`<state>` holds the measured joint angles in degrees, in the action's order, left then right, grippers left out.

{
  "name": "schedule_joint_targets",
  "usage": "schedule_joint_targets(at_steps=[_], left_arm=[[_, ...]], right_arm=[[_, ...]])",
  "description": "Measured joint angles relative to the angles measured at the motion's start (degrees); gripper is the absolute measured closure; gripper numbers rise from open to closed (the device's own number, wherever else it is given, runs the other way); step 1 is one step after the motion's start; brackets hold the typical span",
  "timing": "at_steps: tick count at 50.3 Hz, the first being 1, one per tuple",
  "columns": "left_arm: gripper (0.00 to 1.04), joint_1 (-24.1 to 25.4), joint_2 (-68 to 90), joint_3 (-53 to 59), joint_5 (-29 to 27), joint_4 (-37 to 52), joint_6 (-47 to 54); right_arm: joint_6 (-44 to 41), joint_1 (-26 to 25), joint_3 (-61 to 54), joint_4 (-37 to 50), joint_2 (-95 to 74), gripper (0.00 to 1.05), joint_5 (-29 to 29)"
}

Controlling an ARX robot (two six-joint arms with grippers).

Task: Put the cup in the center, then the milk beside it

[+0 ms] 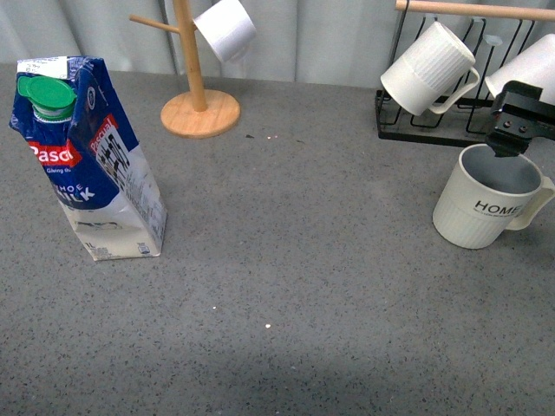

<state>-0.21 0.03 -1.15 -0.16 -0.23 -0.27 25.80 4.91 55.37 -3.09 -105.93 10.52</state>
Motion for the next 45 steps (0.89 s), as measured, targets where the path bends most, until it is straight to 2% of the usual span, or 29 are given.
schedule_joint_targets(at_steps=[19,36,45], left_arm=[[0.07,0.00,0.00,0.00,0.00,0.00,0.00],[0.07,0.00,0.00,0.00,0.00,0.00,0.00],[0.07,0.00,0.00,0.00,0.00,0.00,0.00]], right_arm=[[0.57,1.90,6.23,-3.87,-6.25,0.10,0.00],[0.57,2.27,7.23,-4.70,-6.95,0.62,-0.42],[0.55,2.25,7.58,-4.79,-6.95,0.85,-0.31]])
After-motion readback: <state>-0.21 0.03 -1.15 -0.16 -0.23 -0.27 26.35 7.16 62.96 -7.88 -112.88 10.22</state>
